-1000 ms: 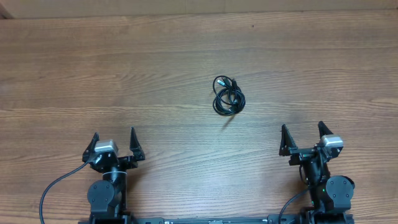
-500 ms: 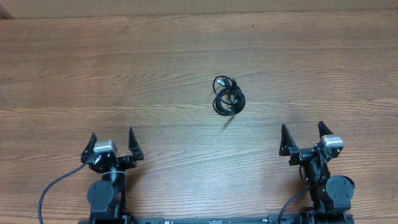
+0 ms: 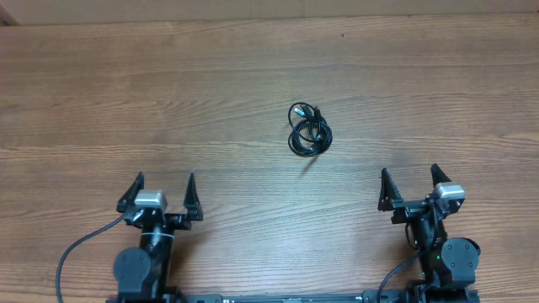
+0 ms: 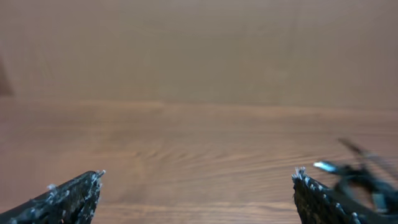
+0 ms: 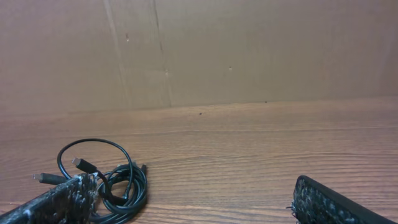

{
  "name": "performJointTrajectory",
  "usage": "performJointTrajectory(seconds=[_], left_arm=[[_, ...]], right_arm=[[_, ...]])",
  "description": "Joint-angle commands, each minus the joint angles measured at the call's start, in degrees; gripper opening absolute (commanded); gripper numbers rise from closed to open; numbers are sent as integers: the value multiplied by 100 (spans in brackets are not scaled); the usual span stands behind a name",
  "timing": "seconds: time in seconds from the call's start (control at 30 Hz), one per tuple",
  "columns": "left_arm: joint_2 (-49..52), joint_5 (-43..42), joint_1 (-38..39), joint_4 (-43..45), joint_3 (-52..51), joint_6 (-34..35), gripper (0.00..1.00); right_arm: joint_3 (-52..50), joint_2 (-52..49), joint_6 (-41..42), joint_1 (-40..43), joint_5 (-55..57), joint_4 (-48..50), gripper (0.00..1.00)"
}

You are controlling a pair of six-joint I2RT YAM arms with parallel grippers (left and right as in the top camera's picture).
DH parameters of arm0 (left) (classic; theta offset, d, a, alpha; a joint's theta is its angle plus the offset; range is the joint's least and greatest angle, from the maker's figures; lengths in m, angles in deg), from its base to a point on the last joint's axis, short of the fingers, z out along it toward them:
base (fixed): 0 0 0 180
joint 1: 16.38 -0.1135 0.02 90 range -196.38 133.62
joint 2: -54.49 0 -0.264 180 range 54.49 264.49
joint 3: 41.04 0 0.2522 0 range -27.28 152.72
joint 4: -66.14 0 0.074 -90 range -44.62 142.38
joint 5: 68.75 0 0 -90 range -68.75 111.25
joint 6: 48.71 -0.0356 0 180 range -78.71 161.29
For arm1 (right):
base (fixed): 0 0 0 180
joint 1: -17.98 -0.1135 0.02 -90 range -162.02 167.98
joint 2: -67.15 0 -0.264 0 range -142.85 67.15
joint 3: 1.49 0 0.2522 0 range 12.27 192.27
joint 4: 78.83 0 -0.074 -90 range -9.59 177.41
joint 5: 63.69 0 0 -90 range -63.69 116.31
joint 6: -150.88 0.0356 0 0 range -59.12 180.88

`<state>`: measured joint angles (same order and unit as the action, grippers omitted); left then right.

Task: Untangle cables
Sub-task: 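Reach the left gripper forward and down over the black cable bundle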

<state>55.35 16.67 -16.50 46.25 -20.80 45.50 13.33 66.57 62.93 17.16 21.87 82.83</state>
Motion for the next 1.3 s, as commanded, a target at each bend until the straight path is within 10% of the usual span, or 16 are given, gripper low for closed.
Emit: performJointTrajectory(seconds=[0.0,0.87,1.27], left_arm=[[-26,-474,-33,-260,940,-101,100],[6522,-1952,-17,-6717,8736,-166,100],[8830,-2850,289,-7678,9097,483,100]], right_arm=[[-61,42,-20,17,50,13,100],[-61,42,-20,20,50,13,100],[-61,42,-22,20,50,13,100]])
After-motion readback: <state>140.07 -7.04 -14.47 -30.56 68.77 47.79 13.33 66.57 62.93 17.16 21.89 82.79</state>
